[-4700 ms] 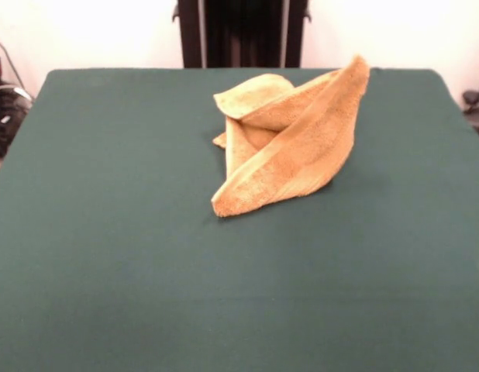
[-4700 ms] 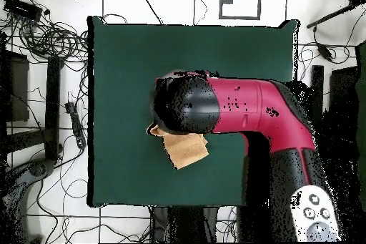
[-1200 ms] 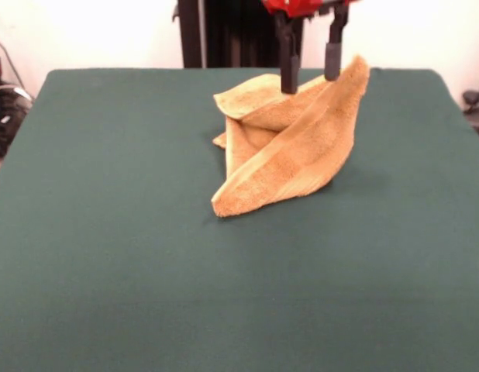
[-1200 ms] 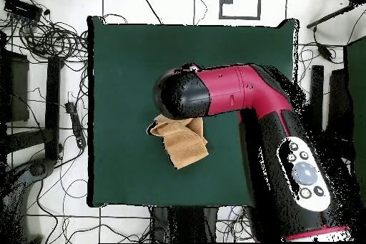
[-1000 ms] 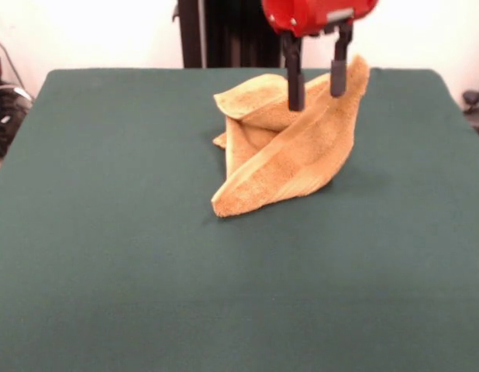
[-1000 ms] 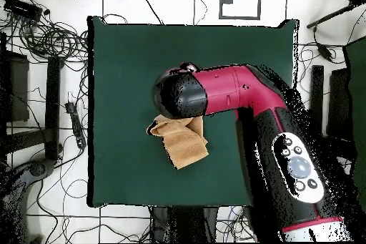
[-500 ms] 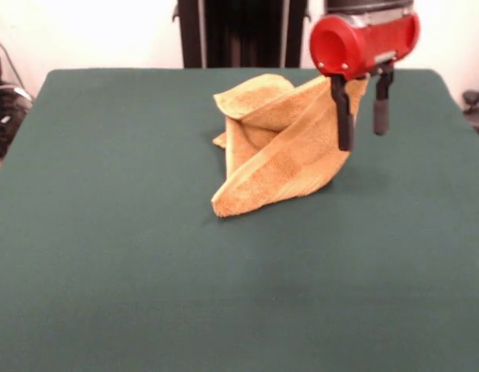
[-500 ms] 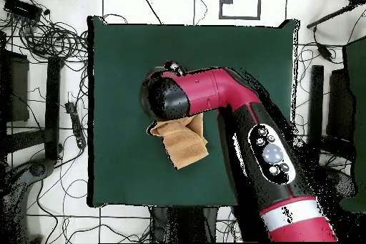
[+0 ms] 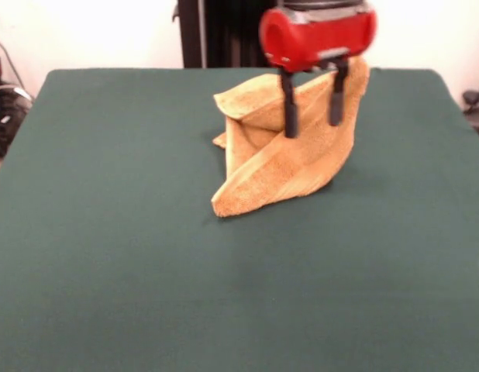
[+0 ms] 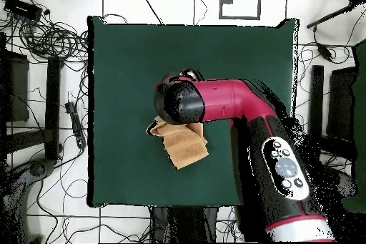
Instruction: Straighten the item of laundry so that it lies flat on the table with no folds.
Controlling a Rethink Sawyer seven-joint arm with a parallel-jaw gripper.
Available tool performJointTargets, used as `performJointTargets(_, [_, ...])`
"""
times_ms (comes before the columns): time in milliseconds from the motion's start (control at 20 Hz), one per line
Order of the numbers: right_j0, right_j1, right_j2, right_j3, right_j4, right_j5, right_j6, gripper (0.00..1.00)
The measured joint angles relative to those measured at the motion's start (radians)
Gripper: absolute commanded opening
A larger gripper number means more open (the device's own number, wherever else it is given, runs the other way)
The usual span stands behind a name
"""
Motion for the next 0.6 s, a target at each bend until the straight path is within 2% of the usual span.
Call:
performJointTargets(200, [0.002, -0.028, -0.096, 0.002, 0.111, 0.039, 0.081, 1.00])
performJointTargets(600, [0.041, -0.028, -0.251, 0.003, 0.222, 0.035, 0.262, 1.00])
